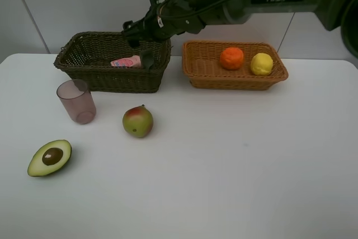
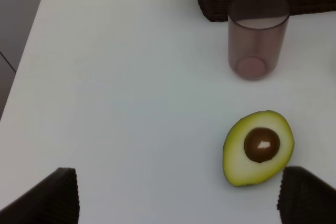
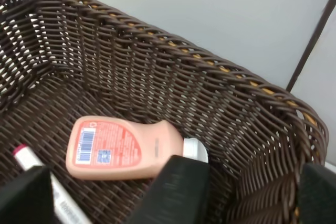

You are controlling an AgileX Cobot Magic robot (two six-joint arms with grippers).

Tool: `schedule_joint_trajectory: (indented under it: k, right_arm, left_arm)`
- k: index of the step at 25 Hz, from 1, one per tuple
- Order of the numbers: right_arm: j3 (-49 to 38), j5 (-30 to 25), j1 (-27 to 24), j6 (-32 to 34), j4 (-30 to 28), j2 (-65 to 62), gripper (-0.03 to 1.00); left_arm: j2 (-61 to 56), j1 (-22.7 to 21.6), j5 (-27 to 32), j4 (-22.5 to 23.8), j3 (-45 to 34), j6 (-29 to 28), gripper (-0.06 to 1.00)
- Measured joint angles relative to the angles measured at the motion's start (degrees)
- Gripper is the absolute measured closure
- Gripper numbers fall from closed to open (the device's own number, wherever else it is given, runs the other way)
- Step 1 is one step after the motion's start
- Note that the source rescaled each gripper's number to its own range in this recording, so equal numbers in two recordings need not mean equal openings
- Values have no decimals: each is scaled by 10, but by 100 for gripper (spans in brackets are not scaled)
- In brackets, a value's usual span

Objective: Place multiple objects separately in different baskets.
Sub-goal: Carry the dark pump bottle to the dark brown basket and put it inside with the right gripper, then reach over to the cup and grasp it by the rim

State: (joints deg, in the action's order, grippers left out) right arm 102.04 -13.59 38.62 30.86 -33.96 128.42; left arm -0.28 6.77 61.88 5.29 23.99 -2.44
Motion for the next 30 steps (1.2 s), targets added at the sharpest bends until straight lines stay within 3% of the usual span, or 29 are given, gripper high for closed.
schedule_joint_trajectory:
  k: [11,17,24,30]
  right_arm:
    - [0,-13,0,0,3,-12,-3]
    - [0,-74,1,0,21,-55,-3]
    - [-11,-193,2,-11,51,-116,-3]
    - [-124,-202,0,-41,53,-209,-3]
  left_arm:
    - [0,0,0,0,0,0,-6]
    - [0,0,0,0,0,0,-6]
    - [0,0,0,0,0,0,-6]
    - [0,0,0,0,0,0,-6]
